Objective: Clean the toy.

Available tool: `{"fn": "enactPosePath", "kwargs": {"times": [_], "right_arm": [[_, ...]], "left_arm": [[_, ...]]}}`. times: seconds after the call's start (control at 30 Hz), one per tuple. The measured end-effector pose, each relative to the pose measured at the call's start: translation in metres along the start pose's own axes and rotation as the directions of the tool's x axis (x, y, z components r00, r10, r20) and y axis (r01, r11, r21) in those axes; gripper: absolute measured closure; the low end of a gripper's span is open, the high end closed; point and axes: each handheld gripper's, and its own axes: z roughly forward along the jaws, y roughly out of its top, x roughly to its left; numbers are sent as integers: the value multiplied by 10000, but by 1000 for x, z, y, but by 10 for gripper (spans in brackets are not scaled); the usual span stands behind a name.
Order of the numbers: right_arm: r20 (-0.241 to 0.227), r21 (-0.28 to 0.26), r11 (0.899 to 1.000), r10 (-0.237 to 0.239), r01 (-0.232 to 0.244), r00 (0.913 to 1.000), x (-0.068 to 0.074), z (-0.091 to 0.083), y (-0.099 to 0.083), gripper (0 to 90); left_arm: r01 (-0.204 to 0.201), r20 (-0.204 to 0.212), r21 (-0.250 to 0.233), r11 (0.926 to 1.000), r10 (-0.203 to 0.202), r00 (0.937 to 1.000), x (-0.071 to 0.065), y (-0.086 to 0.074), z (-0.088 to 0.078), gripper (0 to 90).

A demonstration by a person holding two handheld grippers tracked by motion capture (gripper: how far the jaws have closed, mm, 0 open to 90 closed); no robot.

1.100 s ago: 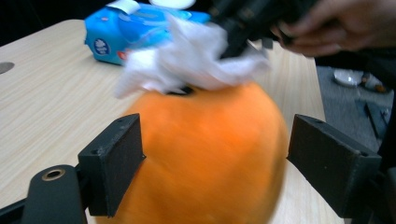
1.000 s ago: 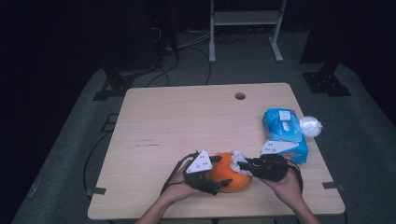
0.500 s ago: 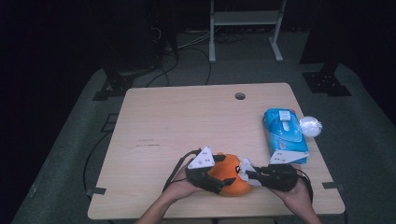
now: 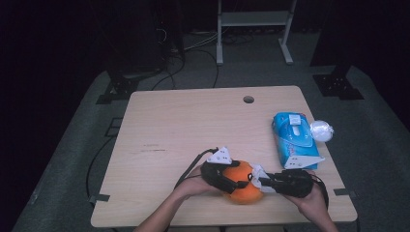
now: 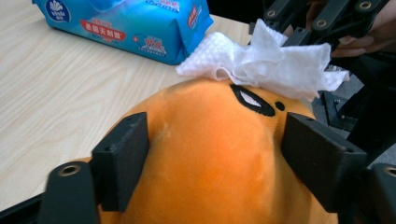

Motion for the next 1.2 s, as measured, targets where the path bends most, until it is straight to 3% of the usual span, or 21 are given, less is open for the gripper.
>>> {"fn": "enactPosePath", "kwargs": {"times": [0.07, 0.13, 0.17, 0.23, 0.37, 0.47, 0.67, 1.0, 1.2], "right_arm": [[7, 21, 10000, 37, -37, 10000, 0, 0, 0, 762], [83, 10, 10000, 88, -88, 9999, -2, 0, -1, 760], [124, -4, 9999, 144, -144, 9998, -3, 0, -1, 757], [150, -54, 9998, 189, -189, 9997, -4, 0, -1, 757], [207, -177, 9994, 303, -299, 9993, -6, -1, 0, 757], [250, -488, 9981, 386, -373, 9989, -6, -4, 1, 758], [270, -1094, 9930, 484, -452, 9985, -5, -6, 10, 773], [288, -1210, 9917, 482, -444, 9984, -6, -3, 17, 776], [609, -1077, 9934, 470, -403, 9970, -9, -10, 13, 775]], "left_arm": [[17, -62, 13, 10000, -17, 10000, 0, -1, 1, 256], [-48, -185, -5, 10000, 48, 9998, 1, -2, 2, 346], [-200, -360, -6, 9998, 200, 9992, 0, -3, 2, 431], [-513, -743, -31, 9987, 509, 9959, -4, -3, 2, 506], [-795, -1119, -127, 9968, 775, 9907, -9, 0, 0, 598], [-826, -1236, -319, 9961, 781, 9893, -10, 3, -5, 611], [-1125, -1980, -433, 9927, 1019, 9749, -8, 7, -15, 625], [-816, -2506, -585, 9949, 645, 9659, 6, -1, -29, 625], [-837, -2983, -648, 9944, 607, 9525, 10, -4, -38, 625]]}}
